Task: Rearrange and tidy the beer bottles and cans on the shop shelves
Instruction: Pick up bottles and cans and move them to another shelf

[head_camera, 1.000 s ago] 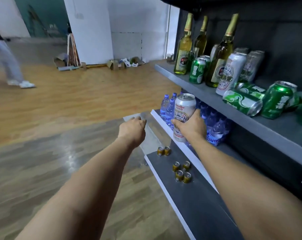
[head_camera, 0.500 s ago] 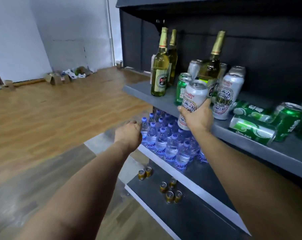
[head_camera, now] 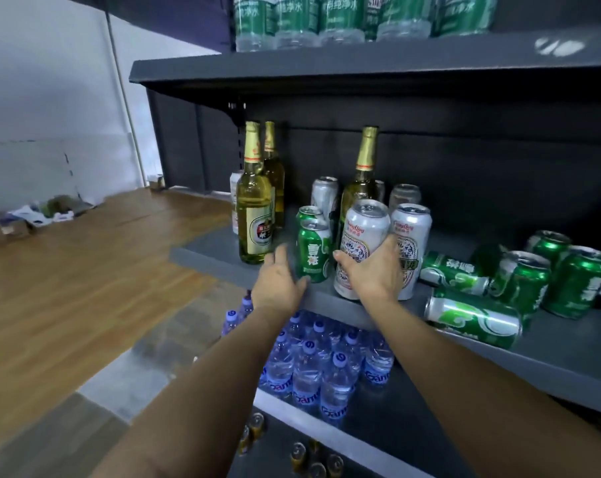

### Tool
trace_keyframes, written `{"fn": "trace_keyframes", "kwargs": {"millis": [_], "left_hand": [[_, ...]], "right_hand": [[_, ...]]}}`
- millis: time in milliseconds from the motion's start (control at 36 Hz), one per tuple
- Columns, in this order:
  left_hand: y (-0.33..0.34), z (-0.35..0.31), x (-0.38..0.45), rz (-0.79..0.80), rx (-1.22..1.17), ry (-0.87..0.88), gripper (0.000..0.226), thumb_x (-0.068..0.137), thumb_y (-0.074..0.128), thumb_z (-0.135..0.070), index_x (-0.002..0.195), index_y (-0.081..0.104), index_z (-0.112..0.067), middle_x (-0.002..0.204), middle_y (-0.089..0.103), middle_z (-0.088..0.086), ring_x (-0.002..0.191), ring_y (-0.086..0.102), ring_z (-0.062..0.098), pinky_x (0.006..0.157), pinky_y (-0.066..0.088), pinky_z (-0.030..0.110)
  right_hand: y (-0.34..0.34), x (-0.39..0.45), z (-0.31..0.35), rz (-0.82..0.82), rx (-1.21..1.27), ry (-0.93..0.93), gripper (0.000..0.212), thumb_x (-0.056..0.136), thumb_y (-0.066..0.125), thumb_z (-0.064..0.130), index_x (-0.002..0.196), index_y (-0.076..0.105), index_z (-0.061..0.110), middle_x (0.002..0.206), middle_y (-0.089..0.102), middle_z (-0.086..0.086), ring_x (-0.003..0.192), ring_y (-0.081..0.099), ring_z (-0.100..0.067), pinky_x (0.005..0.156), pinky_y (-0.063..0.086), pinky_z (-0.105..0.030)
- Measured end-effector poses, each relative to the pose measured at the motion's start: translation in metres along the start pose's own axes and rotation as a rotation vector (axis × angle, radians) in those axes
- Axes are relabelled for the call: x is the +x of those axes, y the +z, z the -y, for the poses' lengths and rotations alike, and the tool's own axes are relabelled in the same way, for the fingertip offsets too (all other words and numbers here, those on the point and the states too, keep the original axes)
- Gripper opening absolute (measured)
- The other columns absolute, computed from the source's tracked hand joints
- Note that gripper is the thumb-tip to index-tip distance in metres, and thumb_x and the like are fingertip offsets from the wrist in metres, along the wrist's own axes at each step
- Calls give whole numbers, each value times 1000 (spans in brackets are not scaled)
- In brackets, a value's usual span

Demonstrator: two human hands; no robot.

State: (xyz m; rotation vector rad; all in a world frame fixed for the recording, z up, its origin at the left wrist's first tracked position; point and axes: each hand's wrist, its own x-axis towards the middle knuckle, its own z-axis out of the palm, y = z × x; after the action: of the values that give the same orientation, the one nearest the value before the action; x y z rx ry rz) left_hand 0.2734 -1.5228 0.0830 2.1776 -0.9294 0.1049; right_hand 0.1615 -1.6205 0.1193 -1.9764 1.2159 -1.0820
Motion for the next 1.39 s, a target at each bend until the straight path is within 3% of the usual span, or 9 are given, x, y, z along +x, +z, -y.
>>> {"fn": "trace_keyframes", "kwargs": {"millis": [250, 417, 750, 833, 944, 1000, 1111, 1278, 1389], "left_hand": [[26, -3, 60, 138, -297, -86, 106, 77, 77, -39, 153, 6, -15, 150, 33, 15, 137, 33, 32, 111, 31, 44], [45, 6, 74, 171, -357, -57, 82, 72, 80, -36, 135, 33, -15, 128, 56, 11, 119, 53, 30, 100, 44, 47], [37, 20, 79, 173, -318, -7, 82, 75, 80, -33, 138, 31, -14, 131, 52, 12, 118, 53, 29, 98, 45, 43], [30, 24, 67, 70, -331, 13, 86, 77, 76, -41, 143, 28, -14, 130, 46, 8, 119, 49, 26, 94, 45, 41], [10, 31, 53, -290, -320, 95, 47, 85, 61, -43, 118, 46, -14, 97, 47, -2, 88, 53, 18, 66, 40, 32], [-1, 38, 58, -419, -339, 107, 37, 86, 61, -35, 111, 48, -11, 93, 45, -1, 86, 49, 18, 67, 37, 32], [-21, 58, 81, -547, -358, 14, 40, 84, 62, -35, 109, 49, -7, 101, 51, 9, 98, 51, 28, 76, 44, 43], [-30, 93, 99, -321, -308, -116, 53, 82, 67, -38, 119, 45, -6, 115, 50, 15, 114, 46, 31, 89, 42, 46], [-32, 106, 103, -141, -222, -68, 60, 84, 66, -40, 129, 41, -8, 122, 48, 11, 118, 44, 28, 94, 40, 43]], "right_hand": [[21, 6, -6, -38, -6, 49, 82, 75, 79, 40, 136, 31, 13, 128, 57, -6, 112, 59, -29, 84, 46, -38], [32, -1, -7, -124, -128, 23, 85, 74, 72, 57, 139, 29, 23, 127, 57, 2, 114, 56, -25, 86, 49, -44], [43, -5, -3, -196, -106, 55, 90, 80, 72, 45, 148, 21, 15, 142, 38, -8, 122, 49, -31, 89, 45, -43], [54, -16, 0, -377, -63, 18, 83, 84, 68, 43, 148, 26, 11, 147, 36, -10, 133, 35, -28, 104, 36, -46], [70, -30, 30, -618, 28, -266, 57, 86, 50, 40, 134, 45, 10, 134, 51, -10, 127, 38, -23, 107, 22, -38], [77, -29, 54, -532, -7, -435, 52, 87, 50, 35, 132, 48, 10, 131, 54, -9, 124, 43, -24, 105, 27, -40], [91, -11, 103, -85, -89, -534, 61, 91, 60, 34, 144, 35, 14, 136, 50, -4, 128, 42, -22, 104, 37, -40], [129, 28, 148, 209, -9, -144, 114, 75, 76, 50, 153, -1, 16, 151, 35, -12, 135, 39, -32, 102, 41, -44], [154, 39, 150, 251, 33, 12, 122, 71, 80, 47, 152, -6, 18, 149, 37, -12, 133, 42, -33, 101, 40, -44]]}}
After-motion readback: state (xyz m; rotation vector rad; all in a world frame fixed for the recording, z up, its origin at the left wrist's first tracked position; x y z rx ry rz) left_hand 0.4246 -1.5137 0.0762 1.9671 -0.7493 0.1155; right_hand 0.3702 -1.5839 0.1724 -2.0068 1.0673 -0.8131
